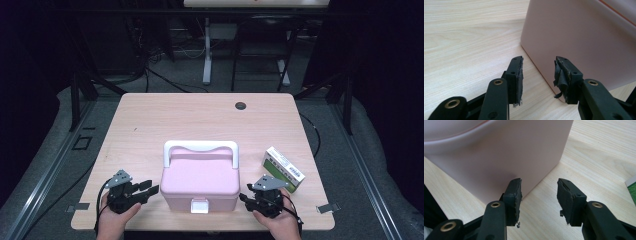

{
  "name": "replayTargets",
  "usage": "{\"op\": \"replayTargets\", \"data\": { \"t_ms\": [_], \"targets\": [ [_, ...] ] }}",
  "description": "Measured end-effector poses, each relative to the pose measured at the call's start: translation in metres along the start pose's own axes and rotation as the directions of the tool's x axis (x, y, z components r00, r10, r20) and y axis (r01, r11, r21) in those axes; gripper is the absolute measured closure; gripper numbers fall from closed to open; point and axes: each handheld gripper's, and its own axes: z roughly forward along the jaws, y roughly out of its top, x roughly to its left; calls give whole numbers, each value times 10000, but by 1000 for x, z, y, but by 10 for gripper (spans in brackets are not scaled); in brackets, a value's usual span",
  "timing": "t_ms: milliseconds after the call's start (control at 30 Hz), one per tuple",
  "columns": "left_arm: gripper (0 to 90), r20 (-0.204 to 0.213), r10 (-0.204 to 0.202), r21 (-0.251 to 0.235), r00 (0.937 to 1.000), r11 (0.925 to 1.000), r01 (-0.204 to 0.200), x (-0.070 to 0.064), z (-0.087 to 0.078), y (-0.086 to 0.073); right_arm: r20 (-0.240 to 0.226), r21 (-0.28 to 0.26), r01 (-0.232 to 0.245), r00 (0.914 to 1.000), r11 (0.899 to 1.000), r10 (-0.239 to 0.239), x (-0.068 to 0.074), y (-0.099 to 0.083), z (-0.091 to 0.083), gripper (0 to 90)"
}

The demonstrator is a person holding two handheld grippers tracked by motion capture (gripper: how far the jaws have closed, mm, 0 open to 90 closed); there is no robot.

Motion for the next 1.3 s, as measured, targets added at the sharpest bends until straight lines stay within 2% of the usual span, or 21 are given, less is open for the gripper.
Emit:
{"op": "replayTargets", "data": {
  "t_ms": [100, 333, 433, 500, 600, 667, 733, 800, 967, 1133, 1300],
  "targets": [
    [581, -2, -59, -15, 10000, 10000, 59, 1, -2, 1, -20, -12, 51, 10000, 10000, -51, -1, 1, 0, 535],
    [576, 4, 275, -31, 9996, 9996, -275, -2, -10, 8, -42, -49, -83, 10000, 10000, 83, -4, 5, -9, 554],
    [576, 31, 229, -10, 9997, 9997, -229, -2, -16, 13, -130, -40, -146, 9998, 9999, 145, -5, 8, -15, 563],
    [578, 43, 150, -3, 9999, 9999, -150, -1, -20, 16, -403, 22, -345, 9986, 9994, 346, -6, 12, -19, 572],
    [581, 140, 102, -140, 9999, 9999, -100, 1, -27, 25, -407, -17, -360, 9985, 9994, 359, -5, 19, -25, 570],
    [580, 192, 94, -150, 9998, 9998, -91, 1, -32, 31, -458, 113, -208, 9987, 9997, 213, -4, 25, -29, 562],
    [577, 402, 33, -160, 9992, 9999, -27, 1, -36, 37, -494, 134, -182, 9986, 9997, 188, -4, 29, -32, 551],
    [555, 545, 34, -56, 9985, 10000, -31, 1, -38, 44, -437, -126, -43, 9990, 9999, 37, -4, 35, -38, 552],
    [539, 506, 260, -206, 9984, 9995, -250, -5, -43, 60, -372, -475, -109, 9993, 9988, 91, -10, 52, -48, 552],
    [540, 642, 446, -135, 9969, 9989, -438, -12, -41, 79, -430, -820, -212, 9989, 9964, 177, -13, 72, -55, 553],
    [542, 863, 663, -365, 9941, 9973, -633, -20, -37, 98, -566, -1094, -201, 9983, 9938, 140, -14, 91, -57, 550]
  ]
}}
